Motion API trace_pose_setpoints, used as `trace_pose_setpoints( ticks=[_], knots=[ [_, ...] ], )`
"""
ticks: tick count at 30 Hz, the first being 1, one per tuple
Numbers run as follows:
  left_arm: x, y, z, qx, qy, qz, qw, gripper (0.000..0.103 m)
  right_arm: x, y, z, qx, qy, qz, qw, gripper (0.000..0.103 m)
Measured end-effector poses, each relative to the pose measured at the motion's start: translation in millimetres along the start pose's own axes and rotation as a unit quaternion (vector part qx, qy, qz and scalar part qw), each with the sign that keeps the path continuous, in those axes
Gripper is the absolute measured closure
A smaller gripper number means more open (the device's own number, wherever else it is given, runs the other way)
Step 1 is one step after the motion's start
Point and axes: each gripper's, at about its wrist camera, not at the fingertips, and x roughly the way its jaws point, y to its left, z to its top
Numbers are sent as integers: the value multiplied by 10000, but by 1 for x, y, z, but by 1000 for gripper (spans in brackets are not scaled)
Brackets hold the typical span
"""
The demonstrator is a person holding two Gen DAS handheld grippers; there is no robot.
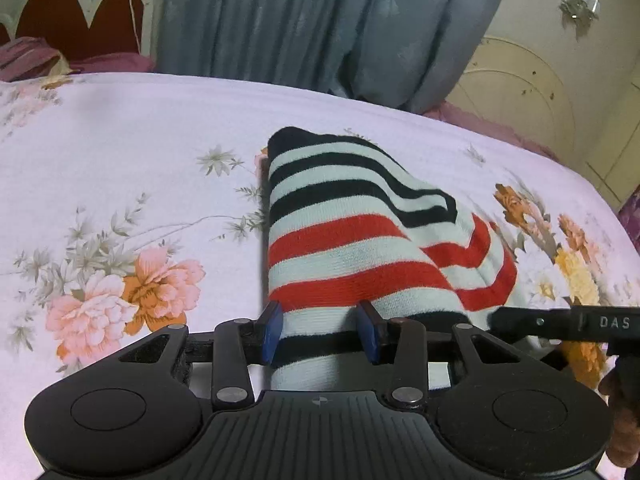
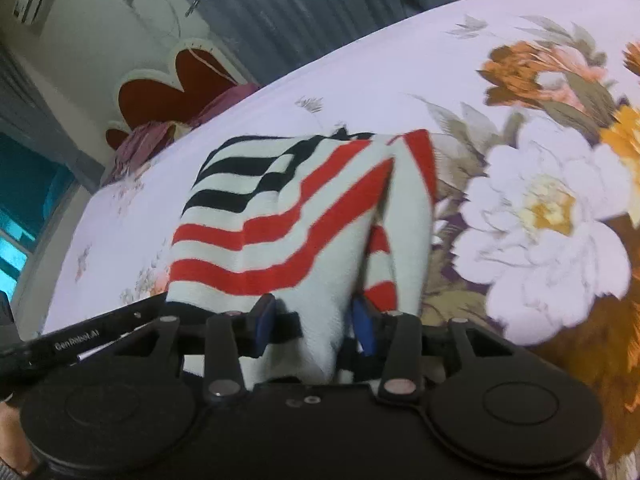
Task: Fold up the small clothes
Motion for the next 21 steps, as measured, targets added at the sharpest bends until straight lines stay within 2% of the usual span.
trace_pose_setpoints(
  ticks=[1,2,3,4,5,7,10,12,13,15,17,18,19,21],
  knots=[
    [-1,3,0,-30,-10,-37,10000,63,2,4,0,-97,6,-68,9999,65],
    [10,-7,-5,-11,-19,-53,10000,64,3,10,0,-225,7,-163,9996,74],
    [7,-8,-6,29,-52,-73,10000,67,4,15,-1,-391,7,-255,9989,77],
    [2,-10,-5,117,-126,-100,9998,76,4,20,-1,-529,-40,-334,9980,83],
    [7,-17,-6,215,-184,-144,9995,88,1,25,-1,-642,-122,-394,9971,84],
    [-1,-30,-3,415,-260,-339,9982,92,-15,35,-1,-942,-435,-542,9931,85],
    [-1,-55,-2,879,-223,-440,9949,92,-37,35,0,-1150,-708,-656,9887,85],
    [19,-69,-4,1154,165,-351,9926,92,-32,21,-1,-1051,-572,-802,9896,85],
    [22,-72,-4,1218,159,-341,9918,92,-20,14,-1,-1003,-425,-929,9897,84],
    [22,-75,0,1246,216,-296,9915,92,-11,1,-4,-756,-366,-842,9929,82],
    [15,-70,5,1211,202,-427,9915,92,-17,0,2,-598,-382,-800,9943,72],
    [12,-66,8,1131,152,-516,9921,92,-24,0,4,-586,-537,-833,9934,70],
    [11,-62,12,1057,113,-570,9927,92,-32,2,6,-641,-782,-864,9911,65],
    [18,-59,24,1033,47,-541,9932,92,-38,0,18,-662,-1017,-872,9888,64]
  ],
)
